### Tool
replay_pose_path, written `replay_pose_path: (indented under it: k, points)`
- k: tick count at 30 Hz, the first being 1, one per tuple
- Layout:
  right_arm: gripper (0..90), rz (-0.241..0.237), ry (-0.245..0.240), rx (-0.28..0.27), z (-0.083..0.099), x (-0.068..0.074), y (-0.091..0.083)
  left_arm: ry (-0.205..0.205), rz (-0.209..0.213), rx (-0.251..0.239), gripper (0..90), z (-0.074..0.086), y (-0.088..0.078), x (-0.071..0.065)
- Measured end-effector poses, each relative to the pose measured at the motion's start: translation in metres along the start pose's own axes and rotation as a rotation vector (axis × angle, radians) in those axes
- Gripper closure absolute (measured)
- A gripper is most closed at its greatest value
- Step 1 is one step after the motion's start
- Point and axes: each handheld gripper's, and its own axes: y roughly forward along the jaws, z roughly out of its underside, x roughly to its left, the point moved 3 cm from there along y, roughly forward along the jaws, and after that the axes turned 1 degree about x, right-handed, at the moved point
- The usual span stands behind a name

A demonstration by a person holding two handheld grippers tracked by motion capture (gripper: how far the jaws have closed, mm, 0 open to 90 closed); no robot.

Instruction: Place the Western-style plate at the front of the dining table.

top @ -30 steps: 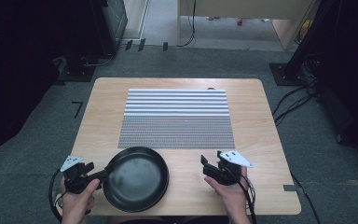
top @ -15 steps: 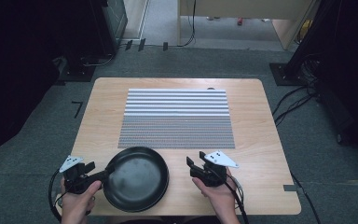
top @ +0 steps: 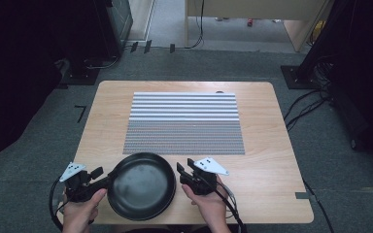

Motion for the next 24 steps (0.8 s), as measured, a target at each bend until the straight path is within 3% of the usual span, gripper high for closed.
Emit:
replay_pose_path:
  k: [4, 6, 9, 10, 15, 20, 24]
  points:
    - [57.0, -0.019, 0.011, -0.007, 0.0, 0.011, 0.005, 0.005, 0.028, 0.002, 46.8, 0.0, -0.002, 0.001]
    - [58.9, -0.041, 0.032, -0.006, 0.002, 0.018, 0.01, 0.008, 0.036, 0.02, 47.0, 0.001, 0.0, 0.001]
    - [58.8, 0.006, -0.011, -0.014, 0.006, 0.023, 0.016, 0.003, 0.034, 0.044, 48.0, 0.002, 0.002, 0.001]
    - [60.8, 0.008, -0.003, -0.004, 0.008, 0.024, 0.018, 0.007, 0.027, 0.053, 49.0, 0.002, 0.002, 0.001]
    - [67.0, -0.001, 0.027, 0.073, 0.016, 0.022, 0.023, 0.01, 0.013, 0.075, 55.5, 0.004, 0.004, 0.005]
    - [73.8, -0.025, 0.07, 0.082, 0.019, 0.016, 0.019, 0.011, 0.029, 0.117, 54.2, 0.006, 0.008, 0.01]
    - [78.4, -0.046, 0.121, 0.125, 0.023, 0.014, 0.016, 0.014, 0.044, 0.126, 62.9, 0.006, 0.006, 0.012]
